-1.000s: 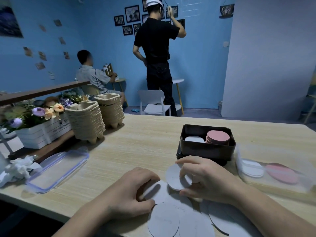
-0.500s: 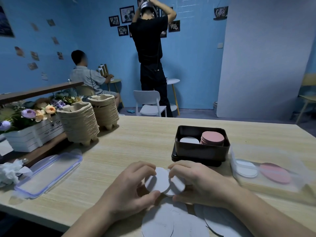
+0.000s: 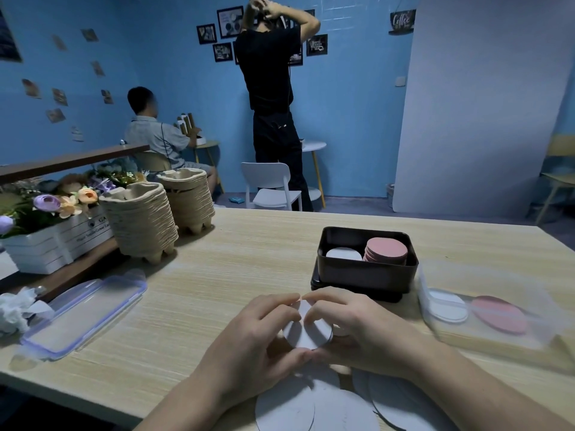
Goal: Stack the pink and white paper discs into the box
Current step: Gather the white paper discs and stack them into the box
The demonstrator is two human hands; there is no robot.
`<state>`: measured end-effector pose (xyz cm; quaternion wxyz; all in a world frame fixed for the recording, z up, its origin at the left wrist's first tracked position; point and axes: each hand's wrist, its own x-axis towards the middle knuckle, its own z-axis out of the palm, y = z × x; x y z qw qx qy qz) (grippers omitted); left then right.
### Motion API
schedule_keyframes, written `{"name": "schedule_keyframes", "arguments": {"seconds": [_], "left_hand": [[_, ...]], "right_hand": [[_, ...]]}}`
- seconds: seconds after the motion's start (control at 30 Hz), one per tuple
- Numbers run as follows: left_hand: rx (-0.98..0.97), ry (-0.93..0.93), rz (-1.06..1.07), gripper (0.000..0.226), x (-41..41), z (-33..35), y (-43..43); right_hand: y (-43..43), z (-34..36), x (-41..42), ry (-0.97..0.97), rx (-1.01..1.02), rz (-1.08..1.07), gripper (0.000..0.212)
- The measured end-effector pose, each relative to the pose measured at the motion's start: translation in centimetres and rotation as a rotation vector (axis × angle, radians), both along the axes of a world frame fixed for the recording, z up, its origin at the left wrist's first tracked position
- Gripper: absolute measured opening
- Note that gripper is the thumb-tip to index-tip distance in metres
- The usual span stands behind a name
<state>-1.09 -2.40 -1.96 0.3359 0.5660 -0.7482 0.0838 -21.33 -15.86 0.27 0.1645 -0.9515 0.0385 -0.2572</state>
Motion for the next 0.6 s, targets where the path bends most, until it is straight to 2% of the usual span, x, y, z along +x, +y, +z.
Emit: {"name": "schedule_keyframes", "arguments": {"seconds": [0.07, 0.3, 0.43, 0.6], "left_hand": [[0.007, 0.059, 0.011, 0.045, 0.32, 0.01, 0.35], [-0.005, 0.131, -0.051, 0.023, 0.84, -0.19, 0.25], [0.017, 0.207, -0.111, 0.024, 1.05, -0.14, -0.12], [0.064, 0.187, -0.132, 0.032, 0.86, 0.18, -0.15]], "right_hand": [[-0.09, 0.13, -0.16, 0.005, 0.005, -0.008, 0.029], [-0.13, 0.02, -0.33, 0.024, 0.023, -0.015, 0.029], [-0.04, 0.2, -0.21, 0.027, 0.022, -0.004, 0.029], [0.12, -0.13, -0.17, 0.02, 0.015, 0.015, 0.03]]}}
